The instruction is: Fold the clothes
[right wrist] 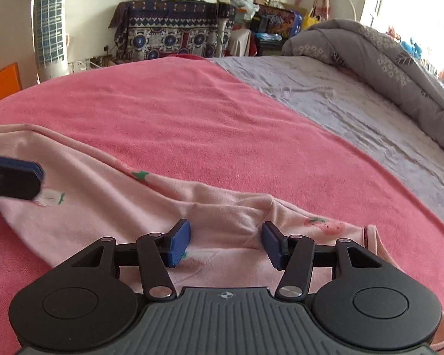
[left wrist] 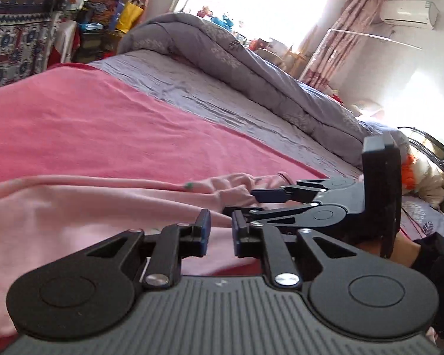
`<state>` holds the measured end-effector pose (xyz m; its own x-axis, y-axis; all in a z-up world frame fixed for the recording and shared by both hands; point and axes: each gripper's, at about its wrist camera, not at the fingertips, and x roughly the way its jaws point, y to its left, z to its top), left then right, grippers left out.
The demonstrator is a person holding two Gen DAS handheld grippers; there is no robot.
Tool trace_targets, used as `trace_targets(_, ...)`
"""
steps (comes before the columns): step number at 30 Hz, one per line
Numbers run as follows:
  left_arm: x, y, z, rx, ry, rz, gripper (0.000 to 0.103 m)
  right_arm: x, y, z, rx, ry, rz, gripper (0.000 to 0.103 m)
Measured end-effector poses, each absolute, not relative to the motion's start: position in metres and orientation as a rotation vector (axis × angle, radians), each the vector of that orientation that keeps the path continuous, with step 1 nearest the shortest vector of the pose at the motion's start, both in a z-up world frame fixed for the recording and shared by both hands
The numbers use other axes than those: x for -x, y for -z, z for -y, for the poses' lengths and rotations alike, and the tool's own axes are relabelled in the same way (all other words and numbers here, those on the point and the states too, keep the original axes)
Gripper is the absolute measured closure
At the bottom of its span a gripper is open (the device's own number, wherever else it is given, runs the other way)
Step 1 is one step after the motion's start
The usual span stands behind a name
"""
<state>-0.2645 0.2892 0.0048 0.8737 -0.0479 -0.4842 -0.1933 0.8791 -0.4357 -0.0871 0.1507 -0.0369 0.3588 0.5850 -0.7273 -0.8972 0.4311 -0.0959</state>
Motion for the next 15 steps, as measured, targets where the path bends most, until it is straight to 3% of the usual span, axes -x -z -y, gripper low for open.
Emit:
trace_targets(6, 0.236, 0.031, -0.282, 0.479, -0.204, -0.556, 0.07, 0.072, 0.017, -0.133, 0.498, -1.061, -0.757, 0.049)
trace_targets(11, 0.237, 0.033, -0.274, 0.42, -0.215, -0.549, 0.069, 0.059, 0.004, -0.151, 0.563, -0.96, -0.62, 0.049)
trace_targets(15, 0.241, 0.033, -0.279, 0.449, -0.197, -0.534, 0.069, 0.047, 0.024, -0.174, 0.663, -0.9, -0.661, 0.052)
